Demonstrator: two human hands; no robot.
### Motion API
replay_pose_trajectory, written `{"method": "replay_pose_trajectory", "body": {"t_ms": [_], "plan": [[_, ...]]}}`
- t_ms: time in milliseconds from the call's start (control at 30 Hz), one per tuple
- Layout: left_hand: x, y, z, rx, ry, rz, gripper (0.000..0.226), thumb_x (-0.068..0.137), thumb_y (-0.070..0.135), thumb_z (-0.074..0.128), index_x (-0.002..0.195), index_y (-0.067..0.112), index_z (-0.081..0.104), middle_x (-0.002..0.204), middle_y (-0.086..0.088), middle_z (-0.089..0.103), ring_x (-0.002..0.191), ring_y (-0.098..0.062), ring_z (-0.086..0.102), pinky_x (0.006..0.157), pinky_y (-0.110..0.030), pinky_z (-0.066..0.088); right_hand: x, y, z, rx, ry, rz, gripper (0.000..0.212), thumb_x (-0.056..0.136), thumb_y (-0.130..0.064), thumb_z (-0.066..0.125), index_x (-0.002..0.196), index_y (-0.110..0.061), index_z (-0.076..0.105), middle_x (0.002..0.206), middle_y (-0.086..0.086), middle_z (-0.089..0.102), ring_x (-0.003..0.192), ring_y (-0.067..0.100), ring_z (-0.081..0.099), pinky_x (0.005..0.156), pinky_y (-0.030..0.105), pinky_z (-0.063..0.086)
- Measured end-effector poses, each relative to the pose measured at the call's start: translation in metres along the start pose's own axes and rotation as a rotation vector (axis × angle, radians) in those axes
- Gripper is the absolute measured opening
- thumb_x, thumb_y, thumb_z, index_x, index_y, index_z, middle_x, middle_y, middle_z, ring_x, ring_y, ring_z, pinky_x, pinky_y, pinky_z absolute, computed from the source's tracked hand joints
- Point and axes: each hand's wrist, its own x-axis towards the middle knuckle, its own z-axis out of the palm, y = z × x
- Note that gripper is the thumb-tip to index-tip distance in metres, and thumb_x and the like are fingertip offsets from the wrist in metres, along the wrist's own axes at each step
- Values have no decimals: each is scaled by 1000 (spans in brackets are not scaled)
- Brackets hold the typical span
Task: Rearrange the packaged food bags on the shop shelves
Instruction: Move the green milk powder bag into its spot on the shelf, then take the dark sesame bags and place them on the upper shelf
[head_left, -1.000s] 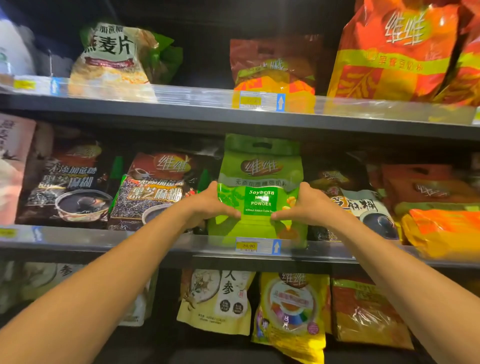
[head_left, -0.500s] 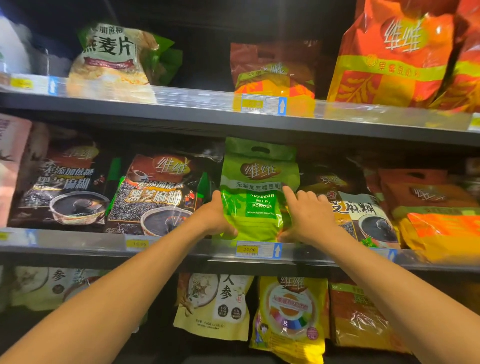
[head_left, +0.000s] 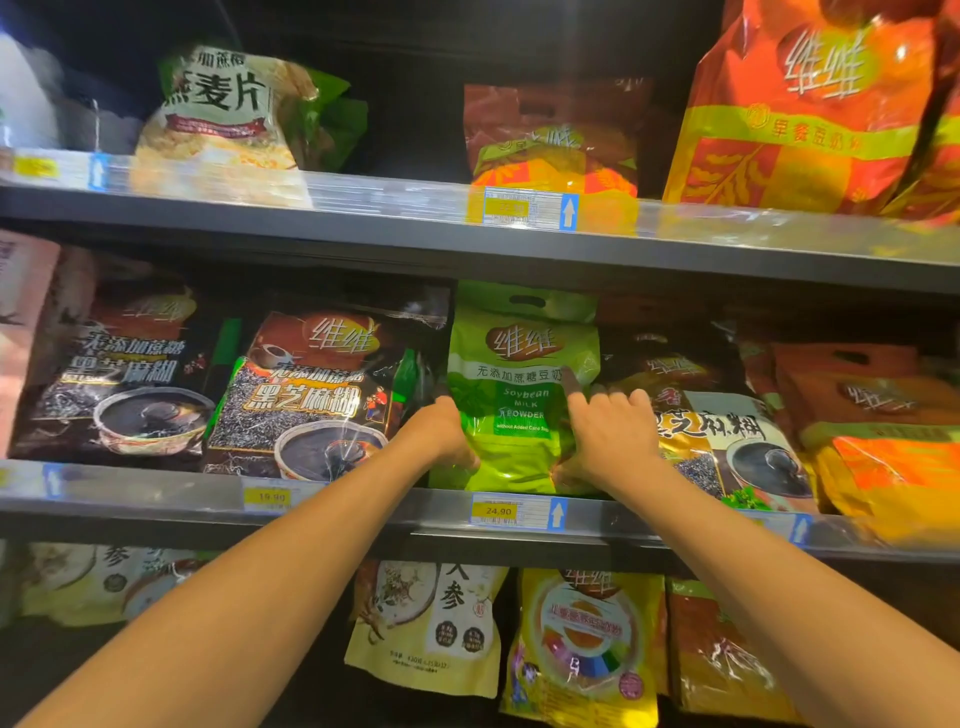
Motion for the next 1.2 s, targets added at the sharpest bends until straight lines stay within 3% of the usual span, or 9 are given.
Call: {"method": "replay_pose_trajectory", "body": {"t_ms": [400, 600, 767, 867, 967, 1067, 1200], "plan": [[-10, -3, 3, -6, 36, 13, 87, 85, 26, 83, 145, 0, 26, 143, -23, 54, 128, -39, 57, 97, -43, 52, -13, -2, -7, 73, 18, 14, 113, 62, -76, 75, 151, -21, 31, 130, 11, 52, 120, 30, 54, 96, 43, 45], [-19, -3, 0, -3, 43, 26, 87, 92, 25, 75, 152, -4, 18, 145, -25, 53, 129, -39, 56, 97, -42, 50, -17, -1, -8, 103, 14, 1, 109, 67, -72, 79, 150, -21, 30, 131, 10, 50, 120, 30, 53, 96, 43, 46], [-28, -8, -6, -23, 85, 70, 68, 98, 19, 61, 153, 0, 26, 147, -22, 51, 128, -36, 55, 95, -41, 49, -20, 1, -12, 173, 14, 2, 100, 69, -65, 81, 146, -22, 35, 131, 9, 48, 120, 30, 54, 96, 43, 46], [-39, -14, -9, -78, 254, 199, 56, 97, 15, 60, 150, 10, 43, 146, -15, 54, 126, -32, 58, 101, -41, 49, -24, -3, -15, 158, 77, -2, 82, 77, -62, 74, 142, -22, 43, 135, 8, 49, 118, 30, 54, 93, 43, 48], [-50, -28, -19, -142, 506, 344, 39, 96, 12, 57, 134, 19, 62, 135, -9, 61, 118, -26, 61, 98, -41, 50, -29, -16, -20, 219, 144, -16, 68, 86, -55, 68, 142, -22, 48, 143, 8, 50, 123, 30, 54, 94, 45, 48], [-59, -48, -35, -105, 621, 421, 32, 95, 13, 57, 124, 24, 65, 129, -2, 62, 119, -23, 57, 96, -42, 50, -29, -36, -28, 321, 154, -42, 64, 89, -51, 64, 144, -23, 48, 147, 6, 48, 129, 30, 51, 98, 46, 47], [-67, -87, -60, -13, 721, 432, 38, 92, 14, 62, 128, 23, 62, 131, 0, 61, 125, -22, 50, 103, -43, 47, -27, -69, -41, 479, 151, -69, 62, 92, -51, 60, 146, -22, 47, 146, 4, 48, 129, 28, 50, 99, 46, 48]]}}
